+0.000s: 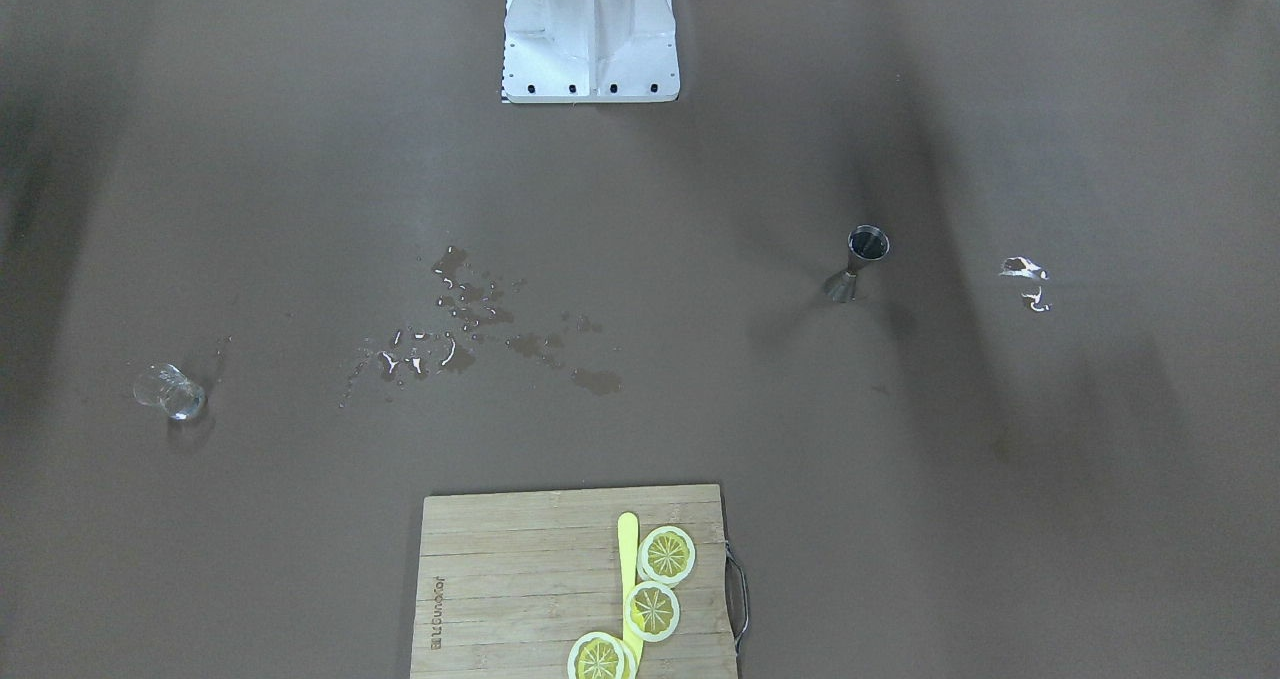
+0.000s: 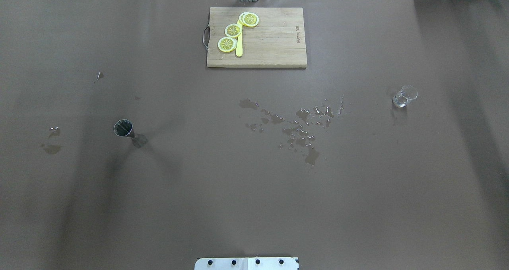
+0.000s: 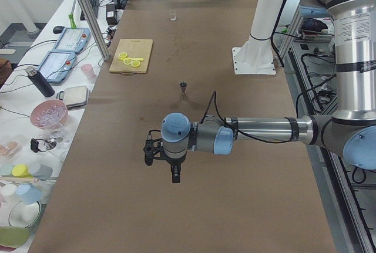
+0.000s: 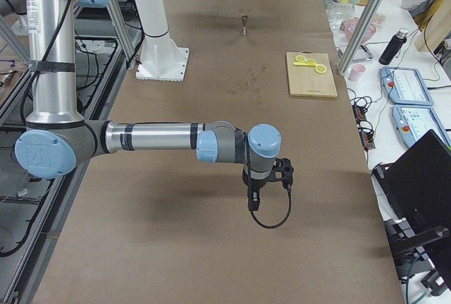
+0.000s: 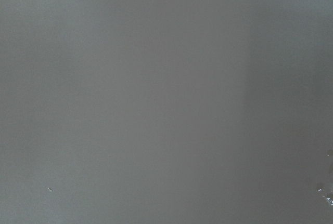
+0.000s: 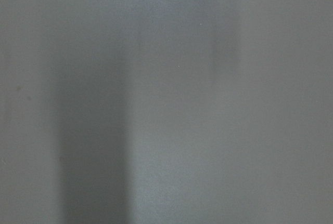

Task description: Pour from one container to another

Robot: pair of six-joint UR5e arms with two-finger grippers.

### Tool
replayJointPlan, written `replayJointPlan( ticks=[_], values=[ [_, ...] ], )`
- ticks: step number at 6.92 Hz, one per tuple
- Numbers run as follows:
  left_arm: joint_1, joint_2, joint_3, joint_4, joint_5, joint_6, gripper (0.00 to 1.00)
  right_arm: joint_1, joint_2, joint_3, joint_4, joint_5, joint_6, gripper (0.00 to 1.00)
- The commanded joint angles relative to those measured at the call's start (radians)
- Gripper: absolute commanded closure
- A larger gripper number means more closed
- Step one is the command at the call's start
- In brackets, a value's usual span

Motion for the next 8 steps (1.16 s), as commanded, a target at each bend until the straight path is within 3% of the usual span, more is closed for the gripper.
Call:
replayJointPlan(
  ticks=[1,8],
  values=[
    [-0.002,0.000,-0.001,0.000,0.000,0.000,0.01,-0.002,0.006,0.002,0.000,-0.004,0.000,0.00],
    [-0.007,0.003,0.002,0.000,0.000,0.000,0.01,0.000,-0.007,0.005,0.017,-0.001,-0.018,0.00]
  ],
)
